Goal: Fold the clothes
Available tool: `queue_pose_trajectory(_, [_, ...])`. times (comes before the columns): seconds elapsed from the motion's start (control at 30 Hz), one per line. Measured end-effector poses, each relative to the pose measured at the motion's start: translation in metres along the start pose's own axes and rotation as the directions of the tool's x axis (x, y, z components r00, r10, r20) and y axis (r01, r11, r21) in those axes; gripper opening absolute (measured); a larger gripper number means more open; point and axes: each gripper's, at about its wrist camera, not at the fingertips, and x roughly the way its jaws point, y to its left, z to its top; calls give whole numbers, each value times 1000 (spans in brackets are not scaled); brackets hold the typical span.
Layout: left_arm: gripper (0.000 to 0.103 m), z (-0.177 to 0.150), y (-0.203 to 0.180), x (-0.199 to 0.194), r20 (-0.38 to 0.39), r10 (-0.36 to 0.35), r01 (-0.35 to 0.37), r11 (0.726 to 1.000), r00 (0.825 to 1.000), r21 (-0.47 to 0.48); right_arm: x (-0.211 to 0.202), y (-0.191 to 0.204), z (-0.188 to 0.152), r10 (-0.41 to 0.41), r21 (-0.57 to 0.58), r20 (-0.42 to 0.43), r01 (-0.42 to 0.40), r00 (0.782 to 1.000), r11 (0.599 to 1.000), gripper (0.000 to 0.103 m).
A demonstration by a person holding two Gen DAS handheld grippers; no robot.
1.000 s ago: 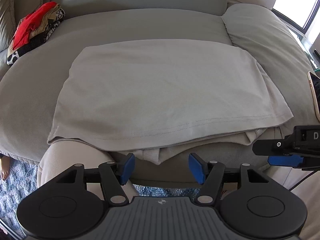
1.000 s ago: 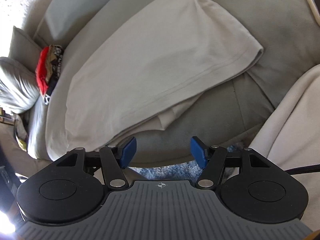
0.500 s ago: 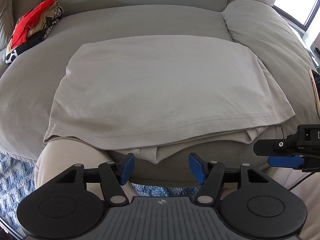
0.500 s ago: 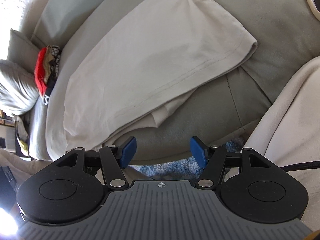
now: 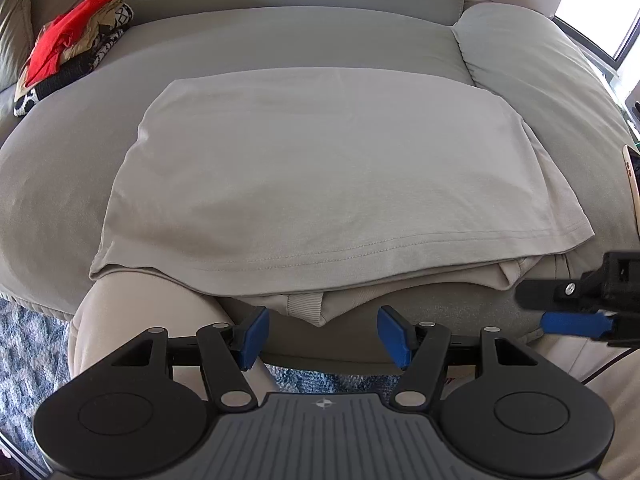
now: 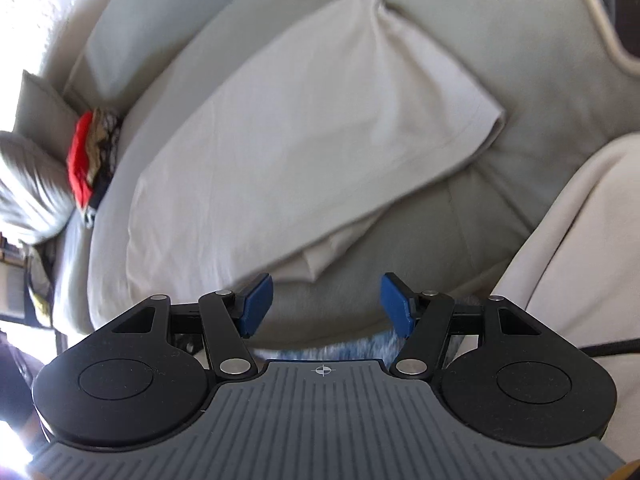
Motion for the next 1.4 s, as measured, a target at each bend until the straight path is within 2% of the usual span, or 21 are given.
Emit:
queue_pose_trajectory(0.13, [61, 1, 5, -4, 13, 6, -6, 1000, 1000, -18, -14, -15, 3, 62, 67, 87, -68, 994, 995, 65])
queue_pose_trajectory(0.23, [61, 4, 9, -7, 20, 13, -13, 999, 1000, -40, -24, -35, 6, 115, 150, 173, -142, 978, 978, 65])
queue_pose_trajectory(0.33, [61, 6, 11, -8, 28, 25, -24, 998, 999, -53, -29, -58, 8, 124, 253, 247, -187, 961, 949, 64])
queue_pose_trajectory(0.4, [61, 9, 13, -8, 26, 31, -29, 998, 999, -63, -25, -71, 9, 136, 310, 239, -209, 961, 927, 64])
queue_pose_trajectory(0.47, [61, 13, 15, -8, 29, 39, -37, 997, 999, -71, -15, -80, 11, 153, 354, 191, -213, 970, 911, 63])
queue_pose_trajectory(0.57, [61, 19, 15, -9, 33, 53, -50, 995, 998, -82, 6, -84, 12, 233, 387, 125, -264, 964, 884, 63])
queue_pose_trajectory(0.63, [61, 22, 15, -10, 35, 63, -60, 994, 997, -87, 24, -87, 12, 319, 432, 84, -323, 944, 842, 61])
queue_pose_trajectory(0.73, [62, 23, 15, -11, 35, 72, -69, 994, 997, -86, 50, -95, 7, 388, 498, 59, -364, 920, 787, 61])
queue_pose_trajectory(0.77, [62, 23, 16, -11, 32, 74, -71, 994, 997, -88, 57, -99, 4, 420, 521, 75, -395, 904, 757, 61])
queue_pose_trajectory(0.87, [62, 22, 18, -10, 21, 81, -79, 993, 996, -92, 67, -116, -6, 502, 604, 163, -489, 849, 630, 61])
queue_pose_trajectory(0.9, [62, 22, 19, -10, 19, 83, -80, 992, 996, -94, 68, -121, -7, 513, 610, 197, -514, 835, 603, 61])
queue_pose_trajectory(1.0, [62, 23, 19, -9, 16, 86, -84, 992, 996, -96, 63, -123, -4, 502, 582, 279, -559, 819, 590, 61])
queue_pose_trajectory(1.17, [62, 22, 18, -9, 17, 88, -86, 992, 996, -95, 62, -129, 5, 425, 560, 377, -568, 823, 603, 52])
queue_pose_trajectory(1.27, [62, 22, 20, -9, 18, 92, -90, 990, 996, -108, 64, -133, 21, 365, 531, 426, -556, 828, 640, 53])
queue_pose_trajectory(1.33, [62, 23, 24, -10, 19, 96, -93, 988, 995, -122, 68, -136, 31, 298, 534, 450, -522, 842, 666, 54])
queue_pose_trajectory(1.37, [62, 23, 26, -11, 21, 97, -93, 987, 995, -130, 70, -136, 35, 275, 539, 460, -512, 844, 670, 56])
queue_pose_trajectory(1.4, [62, 23, 28, -12, 23, 98, -94, 986, 995, -137, 72, -134, 37, 271, 542, 466, -515, 842, 665, 64])
